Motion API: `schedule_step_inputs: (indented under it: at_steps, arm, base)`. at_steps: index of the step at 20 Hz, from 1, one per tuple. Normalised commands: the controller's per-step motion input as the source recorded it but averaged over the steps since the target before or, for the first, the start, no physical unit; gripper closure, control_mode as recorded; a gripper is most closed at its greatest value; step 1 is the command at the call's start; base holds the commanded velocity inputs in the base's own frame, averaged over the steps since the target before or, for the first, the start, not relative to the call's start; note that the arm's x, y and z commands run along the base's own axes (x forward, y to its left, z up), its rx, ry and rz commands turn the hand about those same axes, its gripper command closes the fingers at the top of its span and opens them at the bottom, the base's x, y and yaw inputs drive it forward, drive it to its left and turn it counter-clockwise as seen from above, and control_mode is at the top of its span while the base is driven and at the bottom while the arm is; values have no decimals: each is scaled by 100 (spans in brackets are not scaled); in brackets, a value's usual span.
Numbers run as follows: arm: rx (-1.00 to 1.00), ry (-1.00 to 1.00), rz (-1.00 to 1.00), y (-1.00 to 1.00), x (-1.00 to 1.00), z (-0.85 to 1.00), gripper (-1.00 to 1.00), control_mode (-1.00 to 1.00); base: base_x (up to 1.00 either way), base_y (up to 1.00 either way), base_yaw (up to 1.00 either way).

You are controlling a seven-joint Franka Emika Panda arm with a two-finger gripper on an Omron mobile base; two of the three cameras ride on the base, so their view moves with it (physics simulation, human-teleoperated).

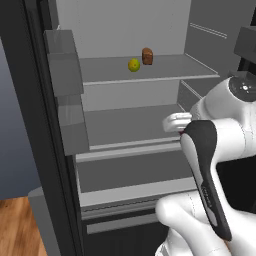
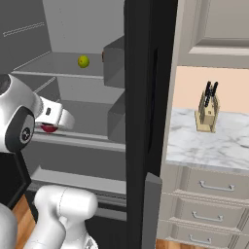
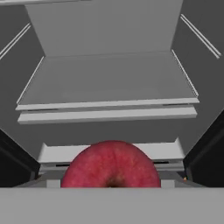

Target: Pick up the apple and pear from the fridge and place one fruit on each plate on the dining counter.

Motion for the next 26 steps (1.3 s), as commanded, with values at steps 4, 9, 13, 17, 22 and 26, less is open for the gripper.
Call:
schedule_step_inputs:
  at_steps: [4, 9, 13, 17, 22, 26]
  arm:
    - [0, -7, 0, 0, -19, 16, 100, -100]
    - [0, 0, 0, 0, -8, 0, 100, -100]
    - [0, 0, 0, 0, 0, 0, 100, 100]
    - [0, 0, 0, 0, 0, 0, 100, 100]
    - [0, 0, 0, 0, 0, 0, 100, 100]
    - [0, 0, 0, 0, 0, 0, 100, 100]
  base:
    - [0, 0, 0]
    - [0, 0, 0]
    - [-96, 14, 0]
    - [-100, 20, 0]
    - [-100, 0, -39]
    - [-60, 2, -75]
